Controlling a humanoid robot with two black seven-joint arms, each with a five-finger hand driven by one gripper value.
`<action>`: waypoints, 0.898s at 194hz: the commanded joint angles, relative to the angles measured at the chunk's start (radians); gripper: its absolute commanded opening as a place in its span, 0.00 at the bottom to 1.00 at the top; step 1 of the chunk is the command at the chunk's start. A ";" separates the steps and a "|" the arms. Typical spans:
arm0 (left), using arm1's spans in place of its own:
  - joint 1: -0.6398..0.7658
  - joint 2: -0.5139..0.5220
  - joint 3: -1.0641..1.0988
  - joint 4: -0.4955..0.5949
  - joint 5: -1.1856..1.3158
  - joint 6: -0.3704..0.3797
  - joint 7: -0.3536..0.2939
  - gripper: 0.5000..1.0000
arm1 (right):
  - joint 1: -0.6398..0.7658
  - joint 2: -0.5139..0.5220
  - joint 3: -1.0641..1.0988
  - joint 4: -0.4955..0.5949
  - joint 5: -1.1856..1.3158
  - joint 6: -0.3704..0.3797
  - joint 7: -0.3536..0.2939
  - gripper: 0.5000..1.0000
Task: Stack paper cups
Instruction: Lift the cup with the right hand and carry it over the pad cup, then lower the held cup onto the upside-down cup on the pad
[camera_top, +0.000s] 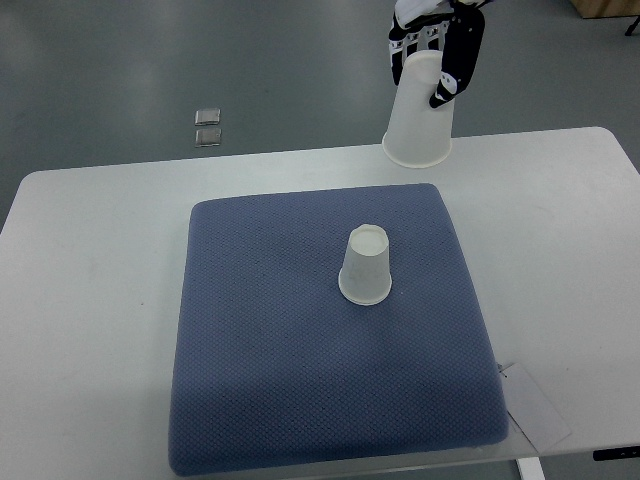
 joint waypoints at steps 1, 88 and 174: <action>0.000 0.000 0.000 0.000 0.000 0.000 0.000 1.00 | -0.004 0.030 0.005 0.000 0.021 -0.002 0.001 0.20; 0.000 0.000 0.000 0.000 0.000 0.000 0.000 1.00 | -0.080 0.081 0.034 0.000 0.121 -0.085 0.001 0.20; 0.000 0.000 0.000 0.000 0.000 0.000 0.000 1.00 | -0.129 0.076 0.034 0.001 0.121 -0.106 0.001 0.20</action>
